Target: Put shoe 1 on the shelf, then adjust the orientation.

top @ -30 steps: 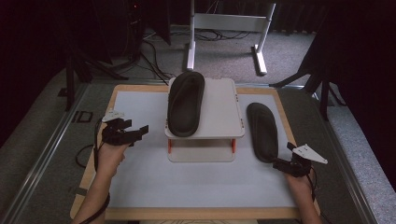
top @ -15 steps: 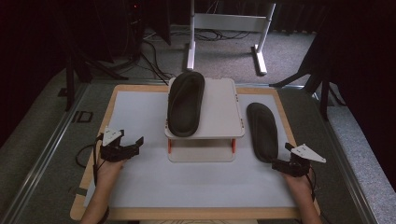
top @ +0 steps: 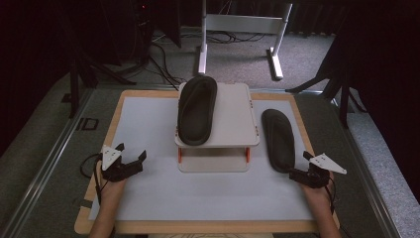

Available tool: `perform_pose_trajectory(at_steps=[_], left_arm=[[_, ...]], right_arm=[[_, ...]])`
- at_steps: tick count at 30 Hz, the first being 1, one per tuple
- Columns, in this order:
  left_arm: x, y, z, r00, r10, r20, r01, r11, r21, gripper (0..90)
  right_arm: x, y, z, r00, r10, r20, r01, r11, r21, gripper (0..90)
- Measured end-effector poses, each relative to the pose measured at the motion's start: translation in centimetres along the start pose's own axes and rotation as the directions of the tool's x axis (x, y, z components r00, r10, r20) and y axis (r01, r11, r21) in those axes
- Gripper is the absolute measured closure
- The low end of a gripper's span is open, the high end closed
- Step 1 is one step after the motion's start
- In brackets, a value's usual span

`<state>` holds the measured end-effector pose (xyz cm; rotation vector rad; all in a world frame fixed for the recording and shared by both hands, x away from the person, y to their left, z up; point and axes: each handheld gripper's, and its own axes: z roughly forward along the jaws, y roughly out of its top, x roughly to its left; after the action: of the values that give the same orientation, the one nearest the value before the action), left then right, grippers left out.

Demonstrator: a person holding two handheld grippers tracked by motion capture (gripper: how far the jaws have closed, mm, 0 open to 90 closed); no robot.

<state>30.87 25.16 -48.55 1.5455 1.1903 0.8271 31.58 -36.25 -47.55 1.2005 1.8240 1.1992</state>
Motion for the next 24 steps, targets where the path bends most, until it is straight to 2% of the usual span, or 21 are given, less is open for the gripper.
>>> perform_pose_trajectory(at_steps=[2, 5, 6, 9, 15, 20, 24], left_arm=[[-0.1, 0.0, -0.2, 0.9987, 0.031, -0.041, -0.032, 0.9993, -0.019, 10.8], [-0.1, -0.2, -0.4, 0.998, 0.044, -0.046, -0.045, 0.9986, -0.026, 10.8], [-0.2, -0.3, -0.5, 0.9969, 0.06, -0.051, -0.062, 0.9976, -0.032, 10.8], [-0.3, -0.4, -0.8, 0.9966, 0.06, -0.056, -0.062, 0.9974, -0.036, 10.8], [-0.2, -0.7, -1.3, 0.9981, 0.029, -0.054, -0.033, 0.9975, -0.062, 10.7], [-0.5, -0.7, -1.3, 0.9965, 0.054, -0.063, -0.058, 0.9966, -0.06, 10.7], [-0.5, -0.7, -1.3, 0.9967, 0.053, -0.062, -0.057, 0.9966, -0.06, 10.3]], right_arm=[[-0.1, 0.0, 0.0, 1.0, 0.005, 0.001, -0.005, 1.0, -0.001, 14.6], [-0.1, 0.0, -0.1, 1.0, 0.007, -0.002, -0.007, 1.0, -0.002, 15.3], [-0.1, 0.0, -0.1, 1.0, 0.009, -0.002, -0.009, 1.0, 0.001, 15.2], [-0.2, 0.0, -0.2, 0.9997, 0.022, 0.004, -0.022, 1.0, -0.002, 15.1], [-0.5, 0.0, -0.3, 0.9991, 0.042, -0.004, -0.042, 0.999, 0.004, 15.1], [-0.7, 0.0, -0.3, 0.9984, 0.056, -0.006, -0.056, 0.998, 0.006, 16.3], [-0.9, 0.1, -0.6, 0.997, 0.077, -0.012, -0.077, 0.997, 0.006, 17.4]])
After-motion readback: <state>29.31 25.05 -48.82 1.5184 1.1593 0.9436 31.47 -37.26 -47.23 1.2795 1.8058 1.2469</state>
